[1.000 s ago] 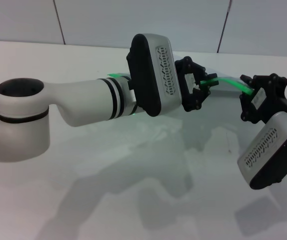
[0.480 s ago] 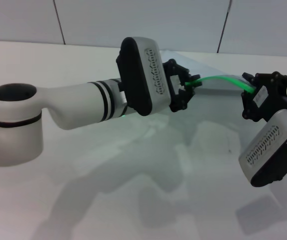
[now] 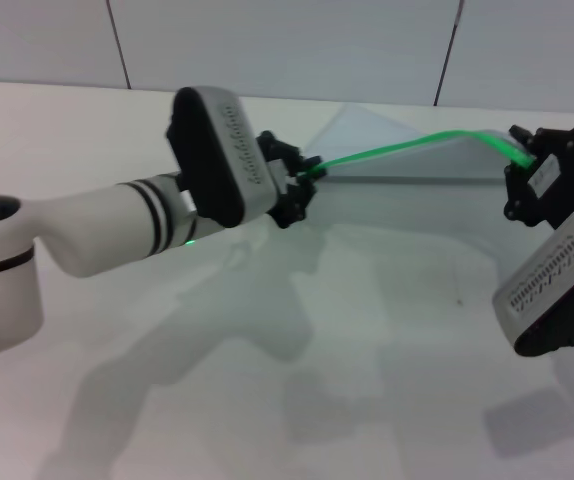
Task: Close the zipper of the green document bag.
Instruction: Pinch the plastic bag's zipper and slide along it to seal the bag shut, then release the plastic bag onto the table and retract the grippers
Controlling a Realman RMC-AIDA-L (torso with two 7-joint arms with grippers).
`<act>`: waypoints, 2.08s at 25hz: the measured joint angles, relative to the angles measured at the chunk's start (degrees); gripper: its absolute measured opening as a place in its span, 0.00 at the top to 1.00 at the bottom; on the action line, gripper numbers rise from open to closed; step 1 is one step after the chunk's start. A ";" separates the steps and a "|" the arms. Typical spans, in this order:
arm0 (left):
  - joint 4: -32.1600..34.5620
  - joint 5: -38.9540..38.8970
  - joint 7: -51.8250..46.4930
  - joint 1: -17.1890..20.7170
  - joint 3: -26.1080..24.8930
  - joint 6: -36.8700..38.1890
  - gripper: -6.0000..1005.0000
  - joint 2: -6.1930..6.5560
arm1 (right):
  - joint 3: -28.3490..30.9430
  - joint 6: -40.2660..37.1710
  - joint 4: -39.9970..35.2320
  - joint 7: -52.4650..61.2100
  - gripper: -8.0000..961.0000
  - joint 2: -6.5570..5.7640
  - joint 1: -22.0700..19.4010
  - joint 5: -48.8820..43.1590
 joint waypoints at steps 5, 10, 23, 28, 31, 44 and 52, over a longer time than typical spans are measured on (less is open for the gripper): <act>0.80 0.00 0.02 1.52 -2.75 0.01 0.89 0.10 | 0.68 1.13 0.14 -0.15 0.81 -0.09 -0.03 2.46; 0.85 0.01 0.03 2.38 -3.69 -0.01 0.88 0.16 | 0.99 1.35 0.74 -0.17 0.81 -0.08 -0.03 2.55; 0.93 0.01 -0.24 2.41 -3.70 -0.08 0.86 0.07 | -0.53 7.69 3.80 0.14 0.79 0.03 0.76 2.56; 0.90 0.01 -0.27 2.21 -3.69 -0.75 0.85 0.04 | -2.50 14.15 6.11 0.08 0.79 0.27 2.14 5.59; 0.75 -2.52 -0.19 2.14 -3.72 -0.66 0.84 -0.02 | -5.66 22.12 9.74 0.12 0.79 0.23 4.17 9.55; -1.18 -13.99 0.17 3.92 -5.94 -5.48 0.66 0.00 | -29.37 61.67 25.36 8.83 0.57 -0.03 16.22 32.67; 5.32 -30.26 6.41 7.22 -12.20 -26.27 0.38 -0.35 | -30.14 62.78 24.83 24.07 0.39 0.21 17.05 37.48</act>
